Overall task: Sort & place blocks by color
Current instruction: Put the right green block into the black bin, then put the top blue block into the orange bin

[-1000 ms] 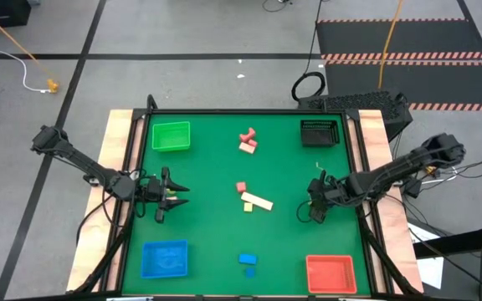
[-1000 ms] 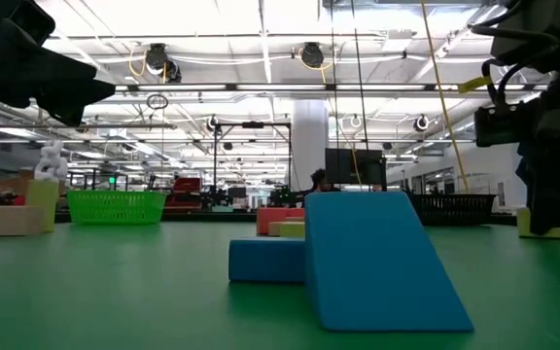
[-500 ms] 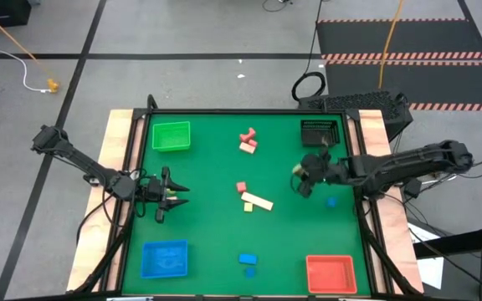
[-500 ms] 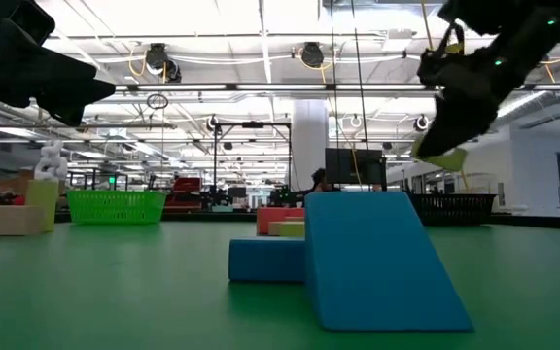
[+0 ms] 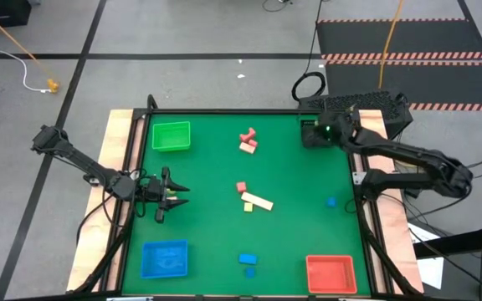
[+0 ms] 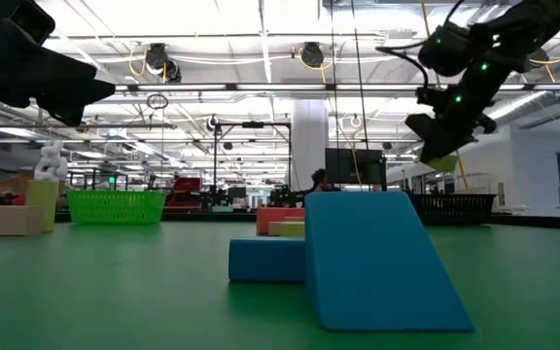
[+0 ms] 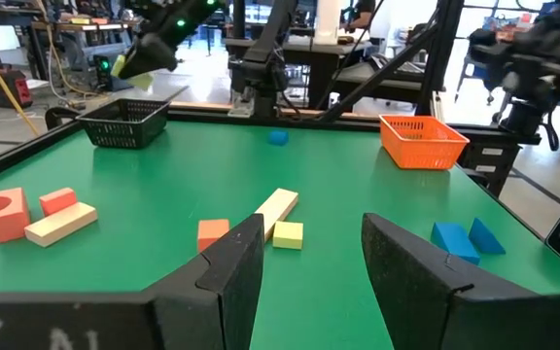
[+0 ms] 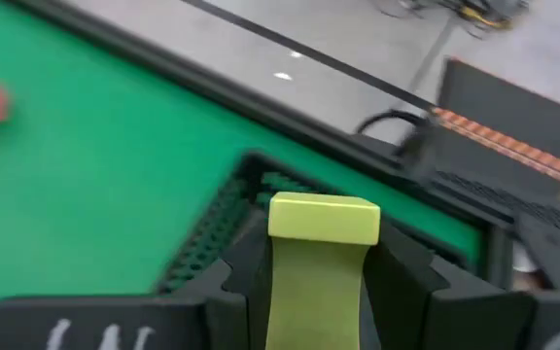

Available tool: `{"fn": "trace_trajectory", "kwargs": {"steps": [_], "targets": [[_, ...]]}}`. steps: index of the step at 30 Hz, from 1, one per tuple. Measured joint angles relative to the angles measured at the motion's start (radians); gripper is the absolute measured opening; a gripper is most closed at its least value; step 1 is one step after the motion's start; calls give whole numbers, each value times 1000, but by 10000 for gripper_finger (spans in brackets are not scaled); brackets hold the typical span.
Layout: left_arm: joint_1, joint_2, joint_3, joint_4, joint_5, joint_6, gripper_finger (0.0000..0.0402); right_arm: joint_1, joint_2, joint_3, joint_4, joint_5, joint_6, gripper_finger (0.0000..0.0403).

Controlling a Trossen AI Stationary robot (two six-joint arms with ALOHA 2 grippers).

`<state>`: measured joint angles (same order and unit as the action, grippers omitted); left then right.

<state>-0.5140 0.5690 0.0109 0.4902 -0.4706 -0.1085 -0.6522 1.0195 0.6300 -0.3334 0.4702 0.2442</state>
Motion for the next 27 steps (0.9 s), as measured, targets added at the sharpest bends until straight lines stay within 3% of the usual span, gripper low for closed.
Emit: {"fn": "trace_trajectory", "kwargs": {"steps": [3, 8, 12, 15, 19, 23, 27], "targets": [[0, 0, 0, 0, 0, 0, 177, -67, 10, 0, 11, -1, -4, 121], [0, 0, 0, 0, 0, 0, 177, -107, 19, 0, 45, -77, 3, 204], [0, 0, 0, 0, 0, 0, 177, -108, 19, 0, 45, -129, 1, 237], [0, 0, 0, 0, 0, 0, 177, -108, 14, 0, 43, -179, 1, 241], [0, 0, 0, 0, 0, 0, 177, -94, -20, 0, 6, -381, 65, 237], [0, 0, 0, 0, 0, 0, 177, -32, -64, 0, -129, -561, 127, 230], [0, 0, 0, 0, 0, 0, 177, 99, -108, 0, -335, -604, 198, 228]]}}
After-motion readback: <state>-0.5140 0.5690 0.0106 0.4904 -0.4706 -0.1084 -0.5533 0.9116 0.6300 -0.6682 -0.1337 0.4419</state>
